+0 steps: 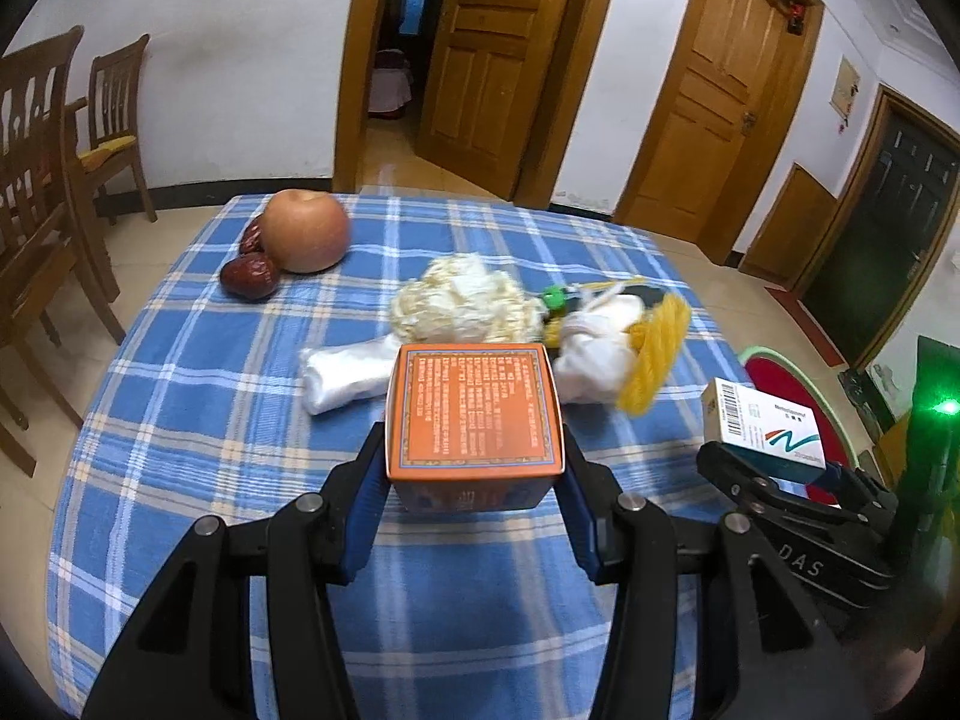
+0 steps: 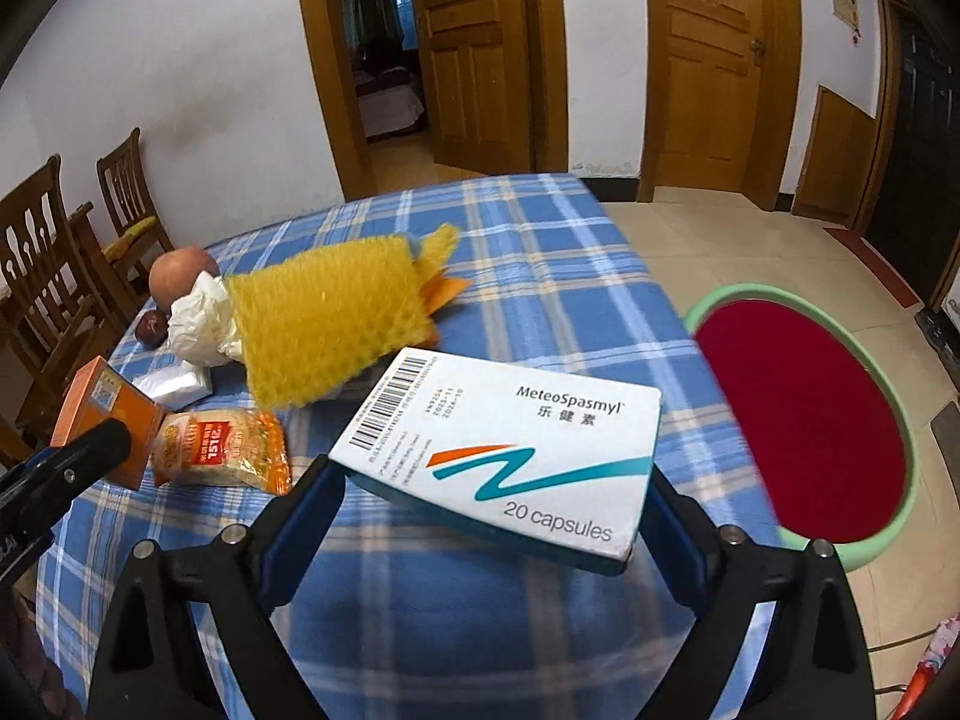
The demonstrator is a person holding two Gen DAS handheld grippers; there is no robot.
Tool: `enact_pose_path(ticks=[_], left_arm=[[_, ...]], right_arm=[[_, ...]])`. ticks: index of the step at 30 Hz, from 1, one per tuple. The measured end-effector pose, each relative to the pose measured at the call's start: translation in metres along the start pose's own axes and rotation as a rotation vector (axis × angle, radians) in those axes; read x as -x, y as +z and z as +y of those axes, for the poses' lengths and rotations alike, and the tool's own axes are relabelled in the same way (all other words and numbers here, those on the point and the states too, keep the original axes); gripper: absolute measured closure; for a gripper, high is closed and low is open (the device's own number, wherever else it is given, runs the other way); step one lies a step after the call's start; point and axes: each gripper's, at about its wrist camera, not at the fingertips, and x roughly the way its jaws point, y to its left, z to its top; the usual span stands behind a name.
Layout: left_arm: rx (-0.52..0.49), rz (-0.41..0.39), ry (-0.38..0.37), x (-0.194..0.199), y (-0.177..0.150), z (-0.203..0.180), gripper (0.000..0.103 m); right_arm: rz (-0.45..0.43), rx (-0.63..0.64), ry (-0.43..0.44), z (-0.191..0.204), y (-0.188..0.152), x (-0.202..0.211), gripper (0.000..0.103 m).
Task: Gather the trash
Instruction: 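Carry both boxes to the red basin while the right tool releases the medicine box inside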
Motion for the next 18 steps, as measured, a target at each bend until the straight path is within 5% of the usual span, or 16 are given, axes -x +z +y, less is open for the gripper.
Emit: enact_pose_path(ticks=[18], left_arm=[[-0.085,0.041,-0.099,-0.013,0.002,-0.076,0.051]], right_arm=[[-0.044,-0.068,-0.066,-0.079,-0.002,0.035,0.008]])
